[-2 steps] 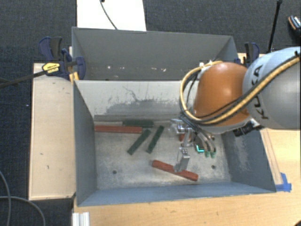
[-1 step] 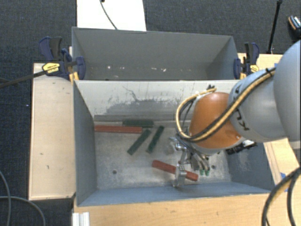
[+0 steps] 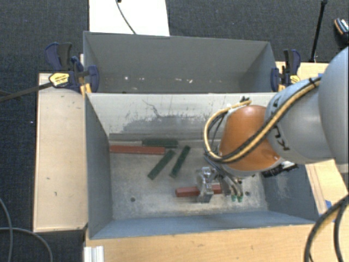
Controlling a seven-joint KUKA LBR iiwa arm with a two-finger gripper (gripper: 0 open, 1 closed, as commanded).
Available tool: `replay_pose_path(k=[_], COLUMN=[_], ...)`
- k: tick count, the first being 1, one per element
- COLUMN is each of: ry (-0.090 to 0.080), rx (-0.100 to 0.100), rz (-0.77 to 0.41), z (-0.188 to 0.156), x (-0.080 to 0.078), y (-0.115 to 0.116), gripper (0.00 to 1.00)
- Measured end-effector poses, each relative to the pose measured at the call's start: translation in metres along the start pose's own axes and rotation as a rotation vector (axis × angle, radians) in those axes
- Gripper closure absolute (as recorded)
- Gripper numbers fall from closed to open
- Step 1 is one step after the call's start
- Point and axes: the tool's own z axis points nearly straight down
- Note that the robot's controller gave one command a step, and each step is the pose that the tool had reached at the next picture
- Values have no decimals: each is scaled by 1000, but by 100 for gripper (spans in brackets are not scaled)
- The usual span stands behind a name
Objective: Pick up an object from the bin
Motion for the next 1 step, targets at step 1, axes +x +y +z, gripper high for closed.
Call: replay_pose_path(k=[1], ry=[-9], rx=[-1], rz=[-29], z=[-164], x=[5], y=[31], gripper=[100])
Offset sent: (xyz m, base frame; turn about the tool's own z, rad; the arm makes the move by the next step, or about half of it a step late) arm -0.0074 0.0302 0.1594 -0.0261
